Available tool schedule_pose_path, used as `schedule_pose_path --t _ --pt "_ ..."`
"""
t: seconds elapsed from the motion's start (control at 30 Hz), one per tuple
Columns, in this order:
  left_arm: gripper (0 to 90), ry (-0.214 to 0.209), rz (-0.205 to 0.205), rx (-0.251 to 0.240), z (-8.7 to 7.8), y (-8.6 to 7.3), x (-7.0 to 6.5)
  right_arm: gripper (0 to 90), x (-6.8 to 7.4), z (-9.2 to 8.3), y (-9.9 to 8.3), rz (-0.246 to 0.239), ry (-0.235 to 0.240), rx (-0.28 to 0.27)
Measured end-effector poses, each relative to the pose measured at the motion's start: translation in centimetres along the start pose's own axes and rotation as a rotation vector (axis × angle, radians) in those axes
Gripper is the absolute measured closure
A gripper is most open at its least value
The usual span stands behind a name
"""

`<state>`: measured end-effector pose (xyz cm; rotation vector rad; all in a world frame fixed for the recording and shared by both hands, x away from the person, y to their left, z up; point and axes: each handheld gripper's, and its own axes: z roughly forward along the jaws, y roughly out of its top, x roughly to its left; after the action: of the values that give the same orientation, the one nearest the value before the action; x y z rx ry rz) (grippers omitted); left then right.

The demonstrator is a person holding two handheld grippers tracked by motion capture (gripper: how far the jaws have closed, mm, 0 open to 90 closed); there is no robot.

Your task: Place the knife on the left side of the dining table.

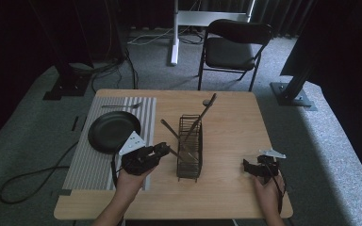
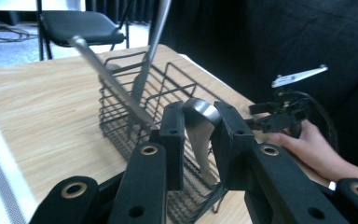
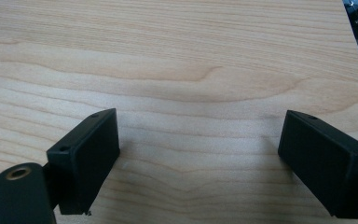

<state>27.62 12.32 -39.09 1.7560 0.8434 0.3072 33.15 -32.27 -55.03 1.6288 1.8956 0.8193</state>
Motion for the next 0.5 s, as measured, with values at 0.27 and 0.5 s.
schedule_pose_path --t 0.27,0.5 --pt "77.6 -0.011 0.075 -0.006 1.0 1.1 -1.2 11.6 0.0 0.0 0.0 0.0 0.0 -0.001" --pt "78.3 -0.017 0.092 -0.006 2.2 2.2 -1.5 11.6 0.0 0.0 0.0 0.0 0.001 -0.001"
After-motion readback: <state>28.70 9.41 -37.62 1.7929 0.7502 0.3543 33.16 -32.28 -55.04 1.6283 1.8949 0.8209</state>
